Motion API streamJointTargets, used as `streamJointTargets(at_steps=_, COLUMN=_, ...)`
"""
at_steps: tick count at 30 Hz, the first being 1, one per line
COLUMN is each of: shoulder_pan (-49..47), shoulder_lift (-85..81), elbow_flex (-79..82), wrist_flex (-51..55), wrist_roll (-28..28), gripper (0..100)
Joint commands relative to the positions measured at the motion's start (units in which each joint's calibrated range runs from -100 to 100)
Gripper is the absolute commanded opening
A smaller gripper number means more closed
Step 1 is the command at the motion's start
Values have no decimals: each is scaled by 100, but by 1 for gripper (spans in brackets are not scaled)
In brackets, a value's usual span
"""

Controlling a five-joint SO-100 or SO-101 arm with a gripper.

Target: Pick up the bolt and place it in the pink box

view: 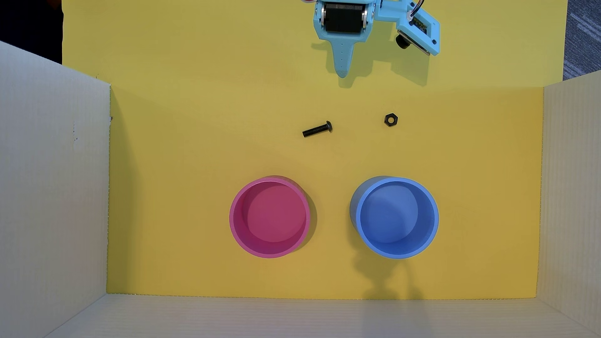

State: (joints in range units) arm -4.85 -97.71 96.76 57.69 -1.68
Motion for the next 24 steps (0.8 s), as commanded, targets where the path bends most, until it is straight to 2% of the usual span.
streamJointTargets(at_steps=1, shoulder_pan=374, shoulder_lift=-10, elbow_flex=8, wrist_flex=-24, wrist_roll=-543, gripper=1)
streamJointTargets(at_steps=7, shoulder_pan=257, shoulder_lift=-10, elbow_flex=-1, wrist_flex=-24, wrist_roll=-272, gripper=1)
streamJointTargets(at_steps=24, shoulder_pan=279, shoulder_lift=-10, elbow_flex=-390, wrist_flex=-84, wrist_roll=-261, gripper=2)
